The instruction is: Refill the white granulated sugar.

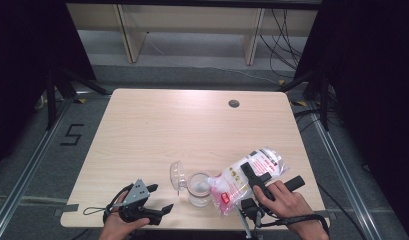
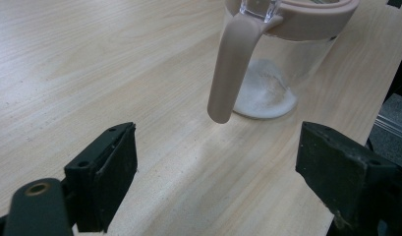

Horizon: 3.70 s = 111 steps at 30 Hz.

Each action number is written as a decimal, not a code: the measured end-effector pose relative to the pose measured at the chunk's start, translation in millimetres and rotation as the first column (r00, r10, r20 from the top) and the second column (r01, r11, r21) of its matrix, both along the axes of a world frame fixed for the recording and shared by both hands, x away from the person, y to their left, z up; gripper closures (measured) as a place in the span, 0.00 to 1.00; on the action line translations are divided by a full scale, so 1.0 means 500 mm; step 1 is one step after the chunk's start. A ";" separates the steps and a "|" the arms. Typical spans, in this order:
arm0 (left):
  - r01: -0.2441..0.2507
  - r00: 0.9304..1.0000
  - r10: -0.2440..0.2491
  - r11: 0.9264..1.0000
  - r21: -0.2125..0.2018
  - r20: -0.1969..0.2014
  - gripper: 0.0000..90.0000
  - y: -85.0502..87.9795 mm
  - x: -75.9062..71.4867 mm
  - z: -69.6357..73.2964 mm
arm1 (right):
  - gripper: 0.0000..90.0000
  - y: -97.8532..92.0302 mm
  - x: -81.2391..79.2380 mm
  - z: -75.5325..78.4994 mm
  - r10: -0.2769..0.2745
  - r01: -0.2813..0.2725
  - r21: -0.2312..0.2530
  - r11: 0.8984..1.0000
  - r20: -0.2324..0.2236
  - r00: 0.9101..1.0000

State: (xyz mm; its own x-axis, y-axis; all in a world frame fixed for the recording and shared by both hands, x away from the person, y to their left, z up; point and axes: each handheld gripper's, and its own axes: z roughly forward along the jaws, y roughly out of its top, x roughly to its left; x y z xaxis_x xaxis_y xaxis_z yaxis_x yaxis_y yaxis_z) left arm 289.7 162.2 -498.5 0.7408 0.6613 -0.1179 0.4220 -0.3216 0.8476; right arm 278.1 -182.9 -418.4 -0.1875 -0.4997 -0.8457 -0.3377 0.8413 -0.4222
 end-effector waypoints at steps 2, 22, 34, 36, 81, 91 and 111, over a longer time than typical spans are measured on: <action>-0.005 1.000 0.005 1.000 -0.008 -0.001 0.17 -0.002 -0.001 -0.001 | 0.60 0.000 -0.001 0.004 -0.003 0.003 -0.018 1.000 0.007 1.000; -0.002 1.000 0.002 1.000 -0.008 0.000 0.17 -0.001 -0.001 0.000 | 0.60 0.002 -0.003 0.000 -0.002 0.002 -0.016 1.000 0.010 1.000; -0.004 1.000 0.004 1.000 -0.009 0.000 0.17 -0.001 0.000 0.000 | 0.61 0.002 -0.004 -0.001 -0.004 0.004 -0.011 1.000 0.005 1.000; -0.003 1.000 0.003 1.000 -0.009 0.001 0.17 -0.001 0.000 0.000 | 0.61 0.002 -0.004 -0.001 -0.004 0.004 -0.010 1.000 0.005 1.000; -0.002 1.000 0.002 1.000 -0.009 0.003 0.17 0.000 0.000 0.000 | 0.62 0.000 -0.004 0.000 -0.002 0.003 0.020 1.000 -0.010 1.000; -0.002 1.000 0.002 1.000 -0.002 -0.001 0.17 -0.001 -0.001 0.000 | 0.62 0.000 -0.001 0.008 0.024 -0.024 0.001 1.000 -0.005 1.000; 0.000 1.000 0.000 1.000 -0.002 -0.001 0.17 -0.001 0.000 0.000 | 0.62 0.000 -0.002 0.008 0.028 -0.028 0.000 1.000 -0.007 1.000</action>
